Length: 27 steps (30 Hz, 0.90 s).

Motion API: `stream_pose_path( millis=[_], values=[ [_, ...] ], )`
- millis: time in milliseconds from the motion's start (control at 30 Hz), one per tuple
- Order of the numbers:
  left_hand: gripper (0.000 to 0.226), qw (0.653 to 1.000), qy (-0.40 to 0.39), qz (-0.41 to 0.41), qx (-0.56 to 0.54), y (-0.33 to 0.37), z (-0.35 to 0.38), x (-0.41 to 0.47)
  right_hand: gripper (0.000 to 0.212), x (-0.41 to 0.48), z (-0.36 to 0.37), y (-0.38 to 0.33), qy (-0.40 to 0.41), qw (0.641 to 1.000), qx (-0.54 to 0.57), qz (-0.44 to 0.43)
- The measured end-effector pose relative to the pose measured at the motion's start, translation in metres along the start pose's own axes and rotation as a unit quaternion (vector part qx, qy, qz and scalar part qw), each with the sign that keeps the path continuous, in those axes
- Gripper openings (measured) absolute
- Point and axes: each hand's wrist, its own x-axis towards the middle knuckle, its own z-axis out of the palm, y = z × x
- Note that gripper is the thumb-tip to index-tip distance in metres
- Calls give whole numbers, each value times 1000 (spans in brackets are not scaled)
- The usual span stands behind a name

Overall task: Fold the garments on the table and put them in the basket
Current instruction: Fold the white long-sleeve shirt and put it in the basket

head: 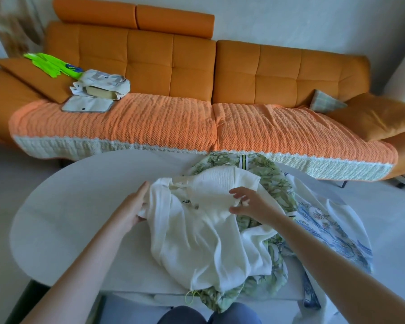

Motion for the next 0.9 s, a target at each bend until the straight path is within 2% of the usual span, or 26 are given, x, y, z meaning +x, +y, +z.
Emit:
stream_pose_path(
  millis=[67,100,167,233,267,300,333,367,400,433,467,533,633,667,733,800,833,900],
  values=[
    [46,999,-38,9,-7,-4,0,0,52,4,5,-6,29,989,-139,-32],
    [58,999,-37,21,20,-6,0,1,48,6,7,-10,43,978,-196,-52],
    [80,990,31,59,123,-5,-1,-3,39,10,10,-17,62,961,-259,-80],
    [66,948,139,113,264,-4,-3,-6,30,8,12,-28,77,968,-229,-70],
    [49,917,176,157,321,-4,-3,-11,27,7,12,-35,92,975,-194,-59],
    [29,904,185,188,338,-4,-2,-18,27,6,13,-43,113,980,-159,-47],
    [21,915,147,192,323,-4,1,-26,28,6,15,-52,133,983,-123,-39],
    [30,945,71,154,279,-2,7,-37,29,7,17,-62,144,985,-87,-34],
    [42,975,-36,66,211,-1,14,-49,32,8,20,-71,143,988,-57,-31],
    [52,981,-142,-29,129,1,22,-60,35,8,24,-80,127,991,-33,-30],
    [62,970,-216,-96,56,2,29,-67,37,7,29,-88,98,995,-11,-28],
    [76,955,-262,-138,-38,-6,36,-62,36,0,37,-103,1,999,23,-23],
    [87,957,-203,-158,-135,-17,38,-50,31,-13,36,-116,-192,979,-32,-59],
    [85,960,-162,-159,-165,-22,38,-47,29,-17,35,-119,-257,963,-46,-68],
    [66,972,-64,-115,-192,-29,38,-41,32,-21,31,-121,-340,936,-62,-69],
    [57,979,11,-50,-196,-36,37,-37,31,-14,27,-121,-367,927,-21,-74],
    [56,984,42,-13,-173,-39,35,-35,26,-7,24,-122,-355,931,21,-80],
    [48,990,71,97,-76,-37,29,-39,21,15,19,-123,-255,957,113,-79]
  ],
)
